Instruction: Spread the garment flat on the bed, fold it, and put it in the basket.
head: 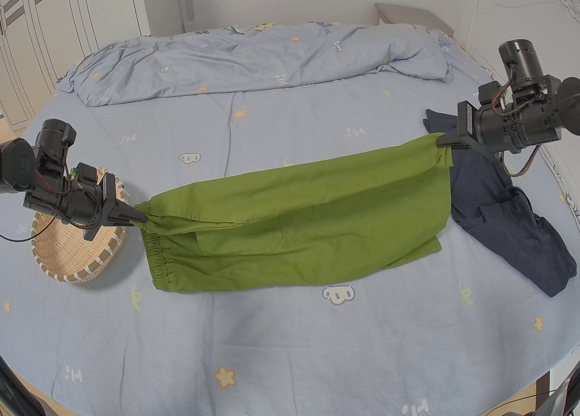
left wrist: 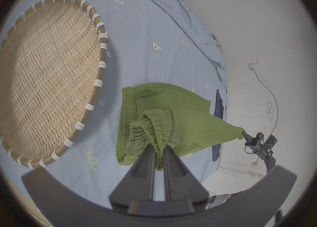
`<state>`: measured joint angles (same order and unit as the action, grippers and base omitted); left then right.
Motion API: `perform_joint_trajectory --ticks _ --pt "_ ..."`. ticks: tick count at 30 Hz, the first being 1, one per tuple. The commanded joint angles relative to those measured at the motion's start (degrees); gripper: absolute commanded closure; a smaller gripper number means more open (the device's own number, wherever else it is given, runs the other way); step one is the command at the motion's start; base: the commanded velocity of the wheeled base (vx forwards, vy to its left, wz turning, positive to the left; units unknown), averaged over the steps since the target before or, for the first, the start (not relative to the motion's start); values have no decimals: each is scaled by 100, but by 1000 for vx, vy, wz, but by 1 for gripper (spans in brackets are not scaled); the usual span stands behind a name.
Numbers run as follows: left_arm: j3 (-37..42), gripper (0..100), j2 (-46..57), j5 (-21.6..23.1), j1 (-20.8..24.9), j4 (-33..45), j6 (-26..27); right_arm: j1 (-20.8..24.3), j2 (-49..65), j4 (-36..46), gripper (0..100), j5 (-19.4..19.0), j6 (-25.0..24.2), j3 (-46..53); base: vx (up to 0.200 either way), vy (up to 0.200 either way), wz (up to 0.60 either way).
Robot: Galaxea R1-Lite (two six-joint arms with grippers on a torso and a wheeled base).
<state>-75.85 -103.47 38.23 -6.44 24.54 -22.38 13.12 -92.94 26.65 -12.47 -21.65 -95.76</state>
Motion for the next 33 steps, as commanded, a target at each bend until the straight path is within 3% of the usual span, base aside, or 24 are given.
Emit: perform_joint_trajectory --ticks 1,10,15,33 --pt "26 100 64 0 46 -2 -12 -2 786 -37 100 -10 -6 681 0 0 0" --pt "53 100 126 0 64 -2 -12 -46 760 -125 100 -1 -32 1006 0 0 0" --pt "44 100 126 0 46 -2 -12 -55 338 -696 100 -1 -15 1006 0 0 0" --pt "35 100 73 0 28 -28 -12 -116 -611 -1417 100 -1 38 725 0 0 0"
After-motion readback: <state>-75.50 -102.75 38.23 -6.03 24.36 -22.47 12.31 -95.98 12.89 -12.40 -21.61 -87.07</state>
